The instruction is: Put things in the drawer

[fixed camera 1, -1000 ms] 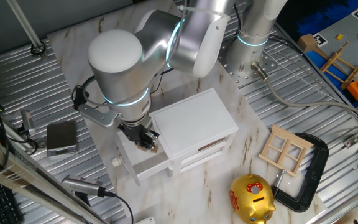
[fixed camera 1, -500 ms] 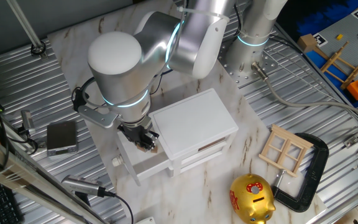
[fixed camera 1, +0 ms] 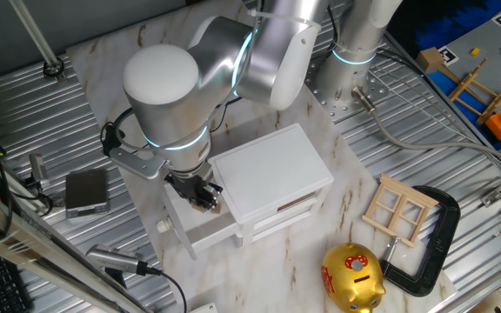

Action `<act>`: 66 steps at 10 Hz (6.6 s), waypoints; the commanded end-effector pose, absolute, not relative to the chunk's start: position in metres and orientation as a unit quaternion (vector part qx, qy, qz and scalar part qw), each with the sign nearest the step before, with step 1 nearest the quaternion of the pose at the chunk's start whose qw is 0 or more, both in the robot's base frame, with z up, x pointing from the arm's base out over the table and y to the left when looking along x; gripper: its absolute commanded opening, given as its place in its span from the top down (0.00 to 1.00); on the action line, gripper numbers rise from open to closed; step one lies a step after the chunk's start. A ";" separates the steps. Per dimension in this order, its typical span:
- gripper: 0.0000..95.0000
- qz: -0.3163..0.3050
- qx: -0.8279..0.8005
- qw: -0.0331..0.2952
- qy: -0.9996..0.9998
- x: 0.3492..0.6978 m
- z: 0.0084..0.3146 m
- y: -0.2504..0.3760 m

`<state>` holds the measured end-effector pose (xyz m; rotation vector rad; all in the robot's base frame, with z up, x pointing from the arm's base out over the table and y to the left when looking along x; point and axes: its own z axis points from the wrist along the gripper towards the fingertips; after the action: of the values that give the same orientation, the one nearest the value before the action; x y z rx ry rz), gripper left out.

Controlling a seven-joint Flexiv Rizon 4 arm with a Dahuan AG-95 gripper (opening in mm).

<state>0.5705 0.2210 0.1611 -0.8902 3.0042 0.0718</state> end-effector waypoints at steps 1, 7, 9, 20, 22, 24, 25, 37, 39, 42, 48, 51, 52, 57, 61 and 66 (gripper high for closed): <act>0.80 0.023 -0.286 0.004 0.958 0.571 0.161 0.221; 0.60 0.023 -0.288 0.004 0.957 0.570 0.161 0.221; 0.60 0.023 -0.288 0.004 0.957 0.570 0.161 0.221; 0.60 0.023 -0.288 0.004 0.957 0.570 0.161 0.221; 0.60 0.023 -0.288 0.004 0.957 0.570 0.161 0.221; 0.60 0.023 -0.288 0.004 0.957 0.570 0.161 0.221; 0.60 0.023 -0.288 0.004 0.957 0.570 0.161 0.221; 0.80 0.017 -0.282 -0.003 0.959 0.559 0.205 0.220; 0.80 0.016 -0.281 -0.005 0.959 0.556 0.213 0.218; 0.80 0.018 -0.290 -0.007 0.957 0.551 0.228 0.203; 1.00 0.023 -0.299 -0.008 0.954 0.537 0.252 0.167; 1.00 0.015 -0.301 -0.009 0.953 0.537 0.252 0.167; 1.00 0.017 -0.309 -0.006 0.951 0.537 0.252 0.167; 1.00 0.017 -0.320 -0.007 0.947 0.537 0.252 0.167; 1.00 0.015 -0.317 -0.007 0.948 0.537 0.252 0.167; 1.00 0.013 -0.305 -0.012 0.952 0.537 0.252 0.167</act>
<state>0.5397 0.1689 0.2519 -0.9653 3.0188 0.0431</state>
